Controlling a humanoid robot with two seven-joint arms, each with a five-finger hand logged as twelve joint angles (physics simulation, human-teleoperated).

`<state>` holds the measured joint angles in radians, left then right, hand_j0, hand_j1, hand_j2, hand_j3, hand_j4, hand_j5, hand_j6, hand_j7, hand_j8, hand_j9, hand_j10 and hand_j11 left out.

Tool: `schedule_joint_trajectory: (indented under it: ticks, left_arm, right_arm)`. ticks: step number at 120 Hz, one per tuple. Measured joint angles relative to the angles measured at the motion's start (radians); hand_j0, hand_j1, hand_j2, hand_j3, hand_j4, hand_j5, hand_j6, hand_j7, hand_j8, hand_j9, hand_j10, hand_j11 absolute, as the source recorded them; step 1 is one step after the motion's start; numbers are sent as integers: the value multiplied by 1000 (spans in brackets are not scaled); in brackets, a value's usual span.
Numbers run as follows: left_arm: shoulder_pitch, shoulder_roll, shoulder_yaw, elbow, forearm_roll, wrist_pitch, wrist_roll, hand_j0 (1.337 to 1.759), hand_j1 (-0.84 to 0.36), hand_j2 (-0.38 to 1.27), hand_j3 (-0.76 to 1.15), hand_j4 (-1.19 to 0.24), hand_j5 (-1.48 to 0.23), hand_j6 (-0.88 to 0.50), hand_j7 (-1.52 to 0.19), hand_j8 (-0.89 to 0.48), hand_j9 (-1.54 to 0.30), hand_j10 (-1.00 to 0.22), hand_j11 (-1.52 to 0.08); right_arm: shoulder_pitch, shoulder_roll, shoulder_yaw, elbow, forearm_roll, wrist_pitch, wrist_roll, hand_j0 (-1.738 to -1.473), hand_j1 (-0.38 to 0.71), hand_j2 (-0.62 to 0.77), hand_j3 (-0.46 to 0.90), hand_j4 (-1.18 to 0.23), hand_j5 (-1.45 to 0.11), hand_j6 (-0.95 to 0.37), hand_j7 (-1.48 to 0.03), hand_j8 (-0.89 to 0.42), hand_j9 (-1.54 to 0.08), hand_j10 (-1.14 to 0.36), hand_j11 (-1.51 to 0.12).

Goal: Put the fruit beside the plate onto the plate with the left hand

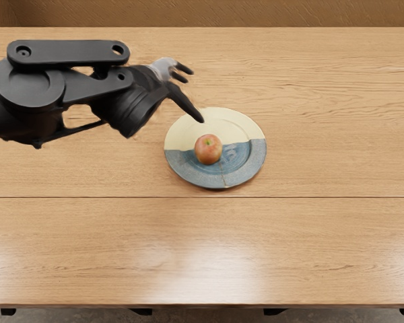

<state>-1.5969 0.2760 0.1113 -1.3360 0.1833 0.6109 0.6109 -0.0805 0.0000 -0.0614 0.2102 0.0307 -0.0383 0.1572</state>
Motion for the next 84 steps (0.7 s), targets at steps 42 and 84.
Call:
schedule_joint_trajectory:
  ticks: [42, 84]
  left_arm:
    - [715, 360, -791, -120, 54, -630, 0, 1658, 54, 50, 0, -246, -321, -245, -321, -245, -321, -246, -321]
    - [1048, 463, -1280, -119, 38, -1095, 0, 1658, 55, 50, 0, -245, -319, -244, -319, -244, -319, -245, -319]
  right_arm:
    - [1, 0, 0, 0, 0, 0, -1, -1658, -303, -8, 0, -38, -50, -38, -50, -38, -50, -38, -50]
    - [0, 0, 0, 0, 0, 0, -1, -1658, -303, -8, 0, -38, -50, -38, -50, -38, -50, -38, -50]
